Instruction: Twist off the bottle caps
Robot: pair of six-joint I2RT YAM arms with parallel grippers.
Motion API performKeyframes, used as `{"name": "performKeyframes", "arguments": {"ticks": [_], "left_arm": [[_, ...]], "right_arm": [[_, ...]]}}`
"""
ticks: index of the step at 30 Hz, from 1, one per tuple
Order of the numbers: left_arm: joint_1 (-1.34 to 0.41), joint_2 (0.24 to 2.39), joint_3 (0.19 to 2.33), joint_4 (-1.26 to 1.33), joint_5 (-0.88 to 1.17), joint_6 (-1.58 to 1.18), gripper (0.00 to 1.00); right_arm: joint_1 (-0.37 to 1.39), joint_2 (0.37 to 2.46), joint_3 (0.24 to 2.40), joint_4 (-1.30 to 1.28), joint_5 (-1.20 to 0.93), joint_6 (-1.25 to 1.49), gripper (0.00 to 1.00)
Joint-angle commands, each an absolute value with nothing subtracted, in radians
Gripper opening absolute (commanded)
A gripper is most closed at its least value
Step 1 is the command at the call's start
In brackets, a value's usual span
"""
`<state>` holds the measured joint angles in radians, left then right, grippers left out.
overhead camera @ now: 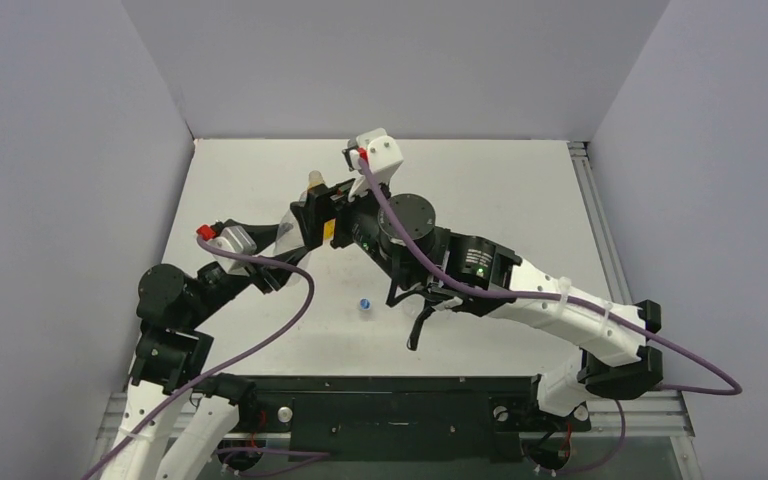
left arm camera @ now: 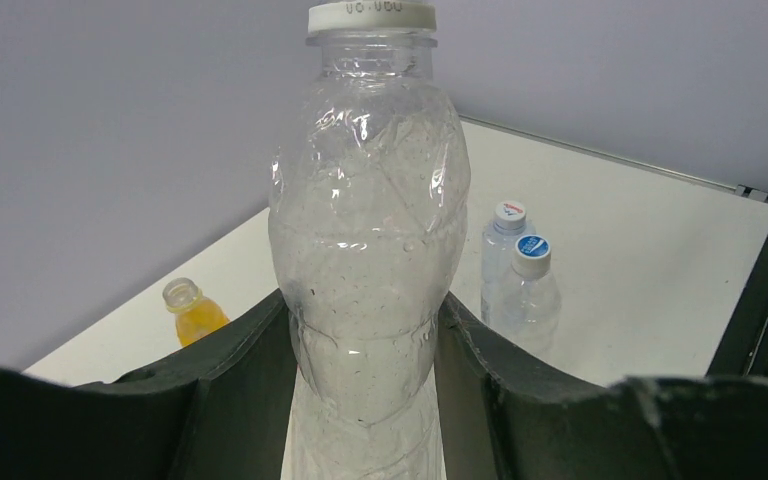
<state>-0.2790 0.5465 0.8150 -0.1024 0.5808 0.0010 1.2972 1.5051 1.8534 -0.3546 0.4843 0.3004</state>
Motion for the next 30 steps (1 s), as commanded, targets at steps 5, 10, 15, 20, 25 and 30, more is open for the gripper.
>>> {"name": "performKeyframes", "arguments": {"ticks": [5,10,15,20,25,30], "left_arm": [[-0.281,0.505,0.764,-0.046,0.578,0.010,0.00],[-0.281,0.513,0.764,-0.042,0.623,-0.044,0.00],[-0.281,0.519,0.767,-0.042,0.622,-0.056,0.00],[-0.281,0.525,0.764,-0.048,0.628,-0.058,0.00],[-0.281,0.537,0.764,-0.048,0.615,-0.064,0.00],[-0.281,0.560,0.765,-0.042,0.607,-0.074,0.00]], "right_arm": [[1.263,1.474,1.801,-0.293,0.406,0.335,0.71],[1.232,1.430,1.701,-0.207,0.290,0.356,0.66],[1.223,1.448,1.701,-0.212,0.240,0.366,0.53],[1.223,1.474,1.712,-0.217,0.208,0.365,0.38],[1.217,1.493,1.729,-0.256,0.194,0.364,0.26],[1.206,1.502,1.721,-0.276,0.183,0.368,0.30]]}}
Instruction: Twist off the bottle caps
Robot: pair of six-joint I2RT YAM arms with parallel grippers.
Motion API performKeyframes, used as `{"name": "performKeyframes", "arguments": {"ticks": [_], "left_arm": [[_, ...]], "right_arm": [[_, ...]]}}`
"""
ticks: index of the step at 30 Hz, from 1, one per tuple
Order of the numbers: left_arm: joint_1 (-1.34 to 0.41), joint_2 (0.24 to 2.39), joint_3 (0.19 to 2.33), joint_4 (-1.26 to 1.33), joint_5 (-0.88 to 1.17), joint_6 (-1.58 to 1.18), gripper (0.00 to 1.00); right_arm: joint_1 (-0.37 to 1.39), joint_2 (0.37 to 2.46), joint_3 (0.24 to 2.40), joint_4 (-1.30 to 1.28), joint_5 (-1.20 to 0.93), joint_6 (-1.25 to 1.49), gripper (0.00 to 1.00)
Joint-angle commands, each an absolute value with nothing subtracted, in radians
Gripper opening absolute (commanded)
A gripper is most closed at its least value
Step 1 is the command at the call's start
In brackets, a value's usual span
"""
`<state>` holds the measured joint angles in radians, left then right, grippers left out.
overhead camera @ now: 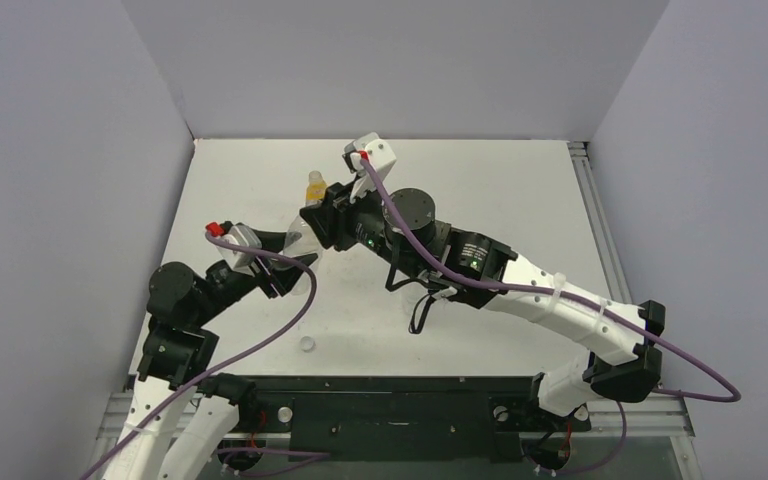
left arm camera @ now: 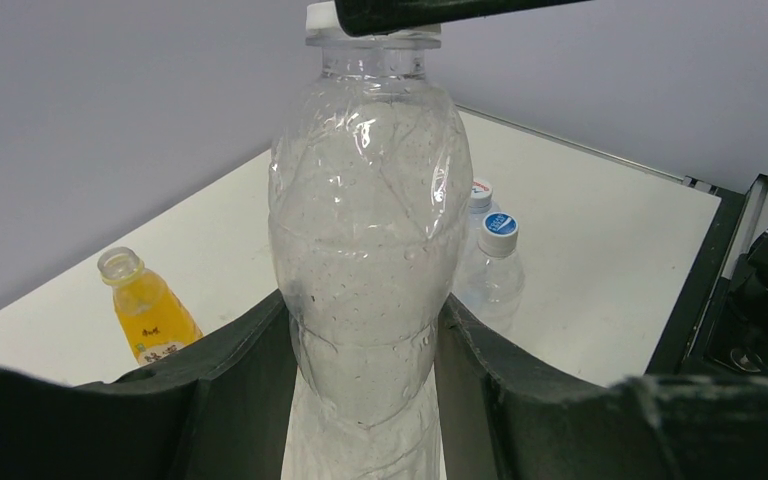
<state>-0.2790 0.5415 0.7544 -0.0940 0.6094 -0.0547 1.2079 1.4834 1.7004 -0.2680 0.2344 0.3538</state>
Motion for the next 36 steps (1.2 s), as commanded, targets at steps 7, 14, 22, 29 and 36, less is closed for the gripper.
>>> {"name": "performKeyframes", "arguments": {"ticks": [7,14,22,29,36], "left_arm": [[-0.281,0.577,0.762,-0.023,0.612,-0.088,0.02],[-0.281,0.609,0.788,-0.080,0.602,-0.112,0.98],[-0.278,0.713,0.858,-0.224,0.560,-0.104,0.97],[-0.271,0.806,0.955,-0.369,0.533,-0.083,0.97],[-0.231,0.948,1.097,-0.580,0.456,-0.033,0.97]], "right_arm": [[1.188,1.500,1.710,-0.271,0.165,0.369,0.29],[1.109,1.500,1.688,-0.266,0.187,0.355,0.00],[0.993,1.558,1.729,-0.293,0.262,0.216,0.00],[0.949,1.662,1.732,-0.257,0.378,0.057,0.00],[0.892,1.758,1.650,-0.082,0.458,0.028,0.00]]}}
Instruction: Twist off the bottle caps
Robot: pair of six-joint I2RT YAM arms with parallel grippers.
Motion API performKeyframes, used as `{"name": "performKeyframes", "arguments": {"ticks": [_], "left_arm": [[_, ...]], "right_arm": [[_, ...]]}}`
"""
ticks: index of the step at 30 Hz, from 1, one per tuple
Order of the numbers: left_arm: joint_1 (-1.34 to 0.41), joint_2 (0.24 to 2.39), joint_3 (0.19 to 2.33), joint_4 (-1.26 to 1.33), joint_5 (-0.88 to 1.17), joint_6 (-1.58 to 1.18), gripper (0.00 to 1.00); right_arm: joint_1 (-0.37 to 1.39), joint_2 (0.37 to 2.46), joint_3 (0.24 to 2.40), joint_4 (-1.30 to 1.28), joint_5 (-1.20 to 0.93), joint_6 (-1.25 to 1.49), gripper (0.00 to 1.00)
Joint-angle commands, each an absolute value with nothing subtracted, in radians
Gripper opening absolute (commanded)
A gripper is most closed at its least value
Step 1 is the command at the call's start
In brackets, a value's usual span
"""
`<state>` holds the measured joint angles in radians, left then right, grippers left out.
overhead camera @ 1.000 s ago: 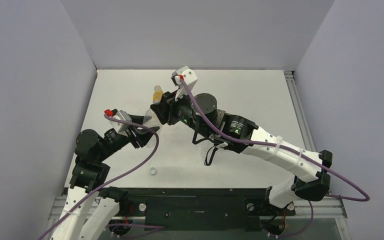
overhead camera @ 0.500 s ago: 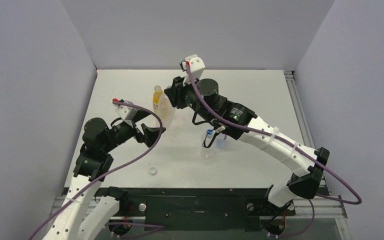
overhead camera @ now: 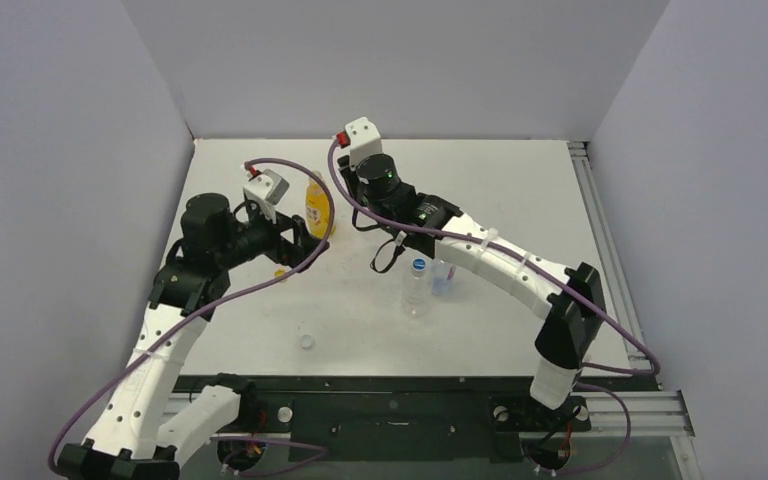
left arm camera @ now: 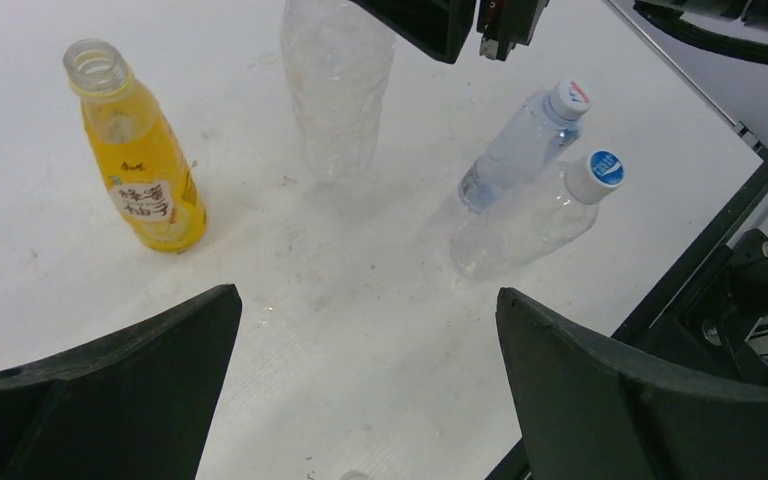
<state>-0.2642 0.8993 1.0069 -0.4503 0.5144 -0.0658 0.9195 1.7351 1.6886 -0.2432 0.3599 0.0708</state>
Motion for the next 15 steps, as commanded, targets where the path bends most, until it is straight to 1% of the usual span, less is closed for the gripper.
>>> {"name": "performKeyframes", "arguments": {"ticks": [1,4,8,15], "left_arm": [[-0.198,0.954,1.121,-0.599,0.455,-0.035,0.96],[-0.147,0.969,1.177,-0.629,0.457,-0.057,0.96],[-0.051,0.998,1.220,-0.654,0.508,-0.059,0.97],[-0.031,1.109,1.321,-0.738,0.497,-0.036,0.97]], "right_arm": [[0.888,1.765,1.640,-0.038,0.481,0.035,0.00],[0.865,1.812,1.627,0.026,0.486,0.069,0.00],[0.840,1.886,1.669,0.062,0.500,0.120,0.00],[0.797,1.992,1.750,0.070,0.519,0.169,0.00]]}}
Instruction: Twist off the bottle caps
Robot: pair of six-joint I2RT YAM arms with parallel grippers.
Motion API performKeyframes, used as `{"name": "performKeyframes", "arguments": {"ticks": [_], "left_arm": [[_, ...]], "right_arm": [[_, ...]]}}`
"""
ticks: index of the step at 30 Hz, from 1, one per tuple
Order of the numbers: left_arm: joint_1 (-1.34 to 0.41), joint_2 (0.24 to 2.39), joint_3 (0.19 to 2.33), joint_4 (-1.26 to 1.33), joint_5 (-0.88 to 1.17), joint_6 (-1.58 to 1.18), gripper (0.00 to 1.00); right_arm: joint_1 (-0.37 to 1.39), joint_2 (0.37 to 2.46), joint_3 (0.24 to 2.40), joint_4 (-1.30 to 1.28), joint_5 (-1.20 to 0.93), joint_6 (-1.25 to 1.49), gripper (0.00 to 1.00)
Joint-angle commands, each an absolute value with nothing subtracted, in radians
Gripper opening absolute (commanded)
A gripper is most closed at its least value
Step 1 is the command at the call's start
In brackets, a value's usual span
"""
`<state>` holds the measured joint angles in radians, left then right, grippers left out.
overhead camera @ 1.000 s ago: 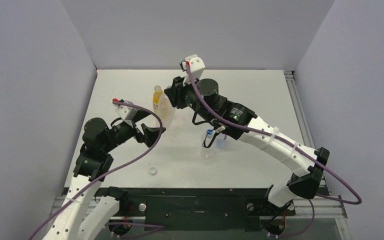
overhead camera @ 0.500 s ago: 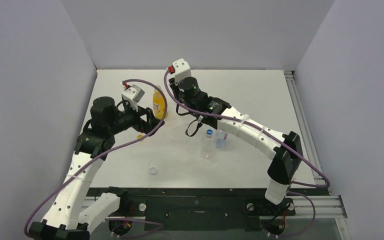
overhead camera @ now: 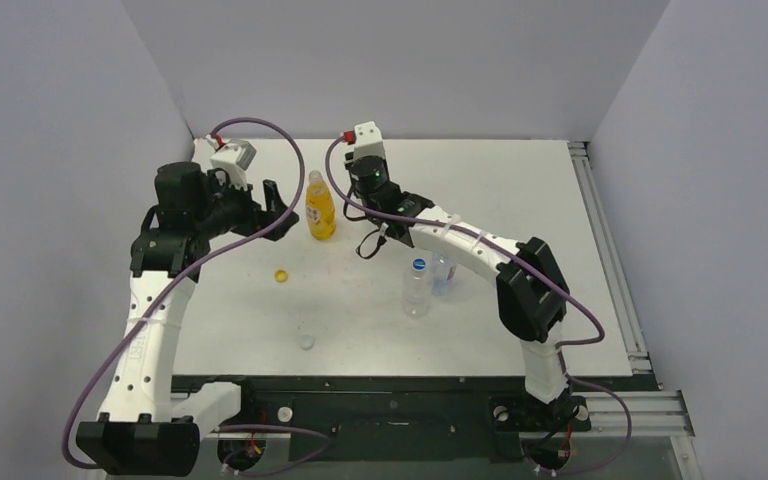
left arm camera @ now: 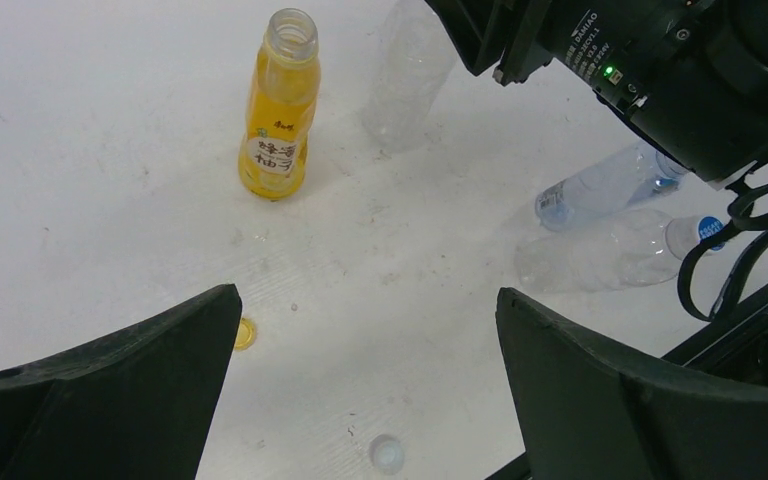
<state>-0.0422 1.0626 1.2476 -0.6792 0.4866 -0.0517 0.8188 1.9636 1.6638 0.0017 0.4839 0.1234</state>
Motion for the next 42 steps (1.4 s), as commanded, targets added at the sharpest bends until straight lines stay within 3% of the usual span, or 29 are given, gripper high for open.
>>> {"name": "performKeyframes", "arguments": {"ticks": [1,12,20,30,42], "left_arm": [[-0.030,1.115,1.336,-0.743,0.487,-0.035,0.97],[-0.026,1.109,1.376,-0.762,0.454,-0.005,0.97],[-0.026,1.056,1.368,-0.782,0.459,0.034,0.97],[-0.027,1.038,1.381,-0.824,0.475,0.057,0.97],[-0.026,1.026,1.407,-0.854,0.510,0.060,0.97]], "right_arm": [[0.793,2.007,1.755,0.066,0.517,0.173,0.00],[0.767,2.013,1.713,0.061,0.522,0.201,0.01],[0.767,1.962,1.629,0.099,0.533,0.214,0.33],[0.766,1.917,1.591,0.091,0.555,0.209,0.60],[0.767,1.786,1.573,0.019,0.562,0.156,0.82]]}}
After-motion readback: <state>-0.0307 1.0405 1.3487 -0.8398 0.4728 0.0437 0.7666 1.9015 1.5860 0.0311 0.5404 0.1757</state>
